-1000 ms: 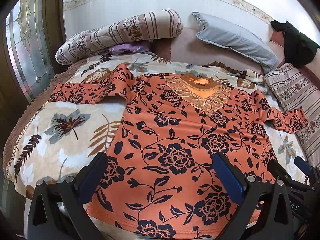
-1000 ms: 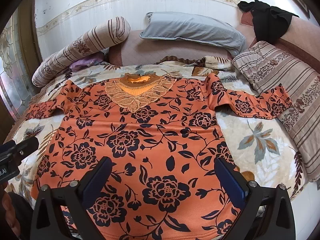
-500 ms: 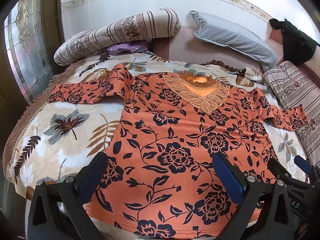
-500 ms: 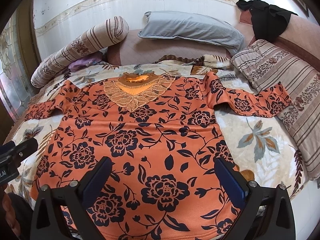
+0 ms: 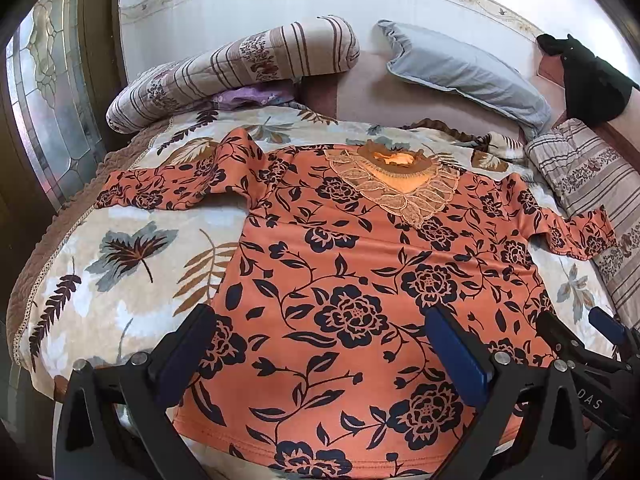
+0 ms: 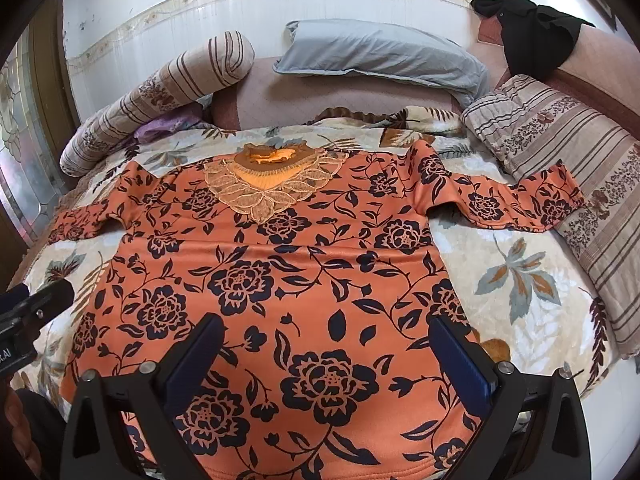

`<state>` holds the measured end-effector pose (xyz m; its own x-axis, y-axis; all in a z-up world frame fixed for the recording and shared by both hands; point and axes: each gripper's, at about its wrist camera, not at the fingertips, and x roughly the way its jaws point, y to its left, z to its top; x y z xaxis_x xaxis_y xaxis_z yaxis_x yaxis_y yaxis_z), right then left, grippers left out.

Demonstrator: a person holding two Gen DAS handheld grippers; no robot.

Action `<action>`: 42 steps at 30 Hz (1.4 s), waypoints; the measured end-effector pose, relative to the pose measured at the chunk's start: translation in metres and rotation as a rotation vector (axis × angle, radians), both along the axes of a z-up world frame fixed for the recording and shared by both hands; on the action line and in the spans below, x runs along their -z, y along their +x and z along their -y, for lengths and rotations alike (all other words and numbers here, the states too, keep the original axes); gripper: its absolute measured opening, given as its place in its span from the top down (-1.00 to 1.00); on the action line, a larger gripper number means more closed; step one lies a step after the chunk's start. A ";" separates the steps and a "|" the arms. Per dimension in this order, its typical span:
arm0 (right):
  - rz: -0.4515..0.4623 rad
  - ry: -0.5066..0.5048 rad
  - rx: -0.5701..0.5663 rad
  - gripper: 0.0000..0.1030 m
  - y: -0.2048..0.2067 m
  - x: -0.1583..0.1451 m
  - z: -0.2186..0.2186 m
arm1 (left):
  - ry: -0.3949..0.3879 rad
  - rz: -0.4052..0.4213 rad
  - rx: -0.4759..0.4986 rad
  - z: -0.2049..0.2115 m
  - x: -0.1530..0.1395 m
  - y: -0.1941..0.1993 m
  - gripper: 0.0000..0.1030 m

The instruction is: Fold small clothes

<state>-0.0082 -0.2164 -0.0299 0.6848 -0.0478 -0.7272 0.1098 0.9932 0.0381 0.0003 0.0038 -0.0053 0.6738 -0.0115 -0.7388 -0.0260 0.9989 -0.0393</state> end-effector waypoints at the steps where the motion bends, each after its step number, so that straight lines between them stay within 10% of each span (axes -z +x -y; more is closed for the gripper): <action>1: 0.000 0.001 0.002 -1.00 0.000 0.000 0.000 | 0.000 -0.002 0.000 0.000 0.000 0.000 -1.00; 42: 0.011 0.007 0.004 -1.00 0.001 -0.002 0.000 | 0.004 0.003 0.003 0.000 0.001 0.000 -1.00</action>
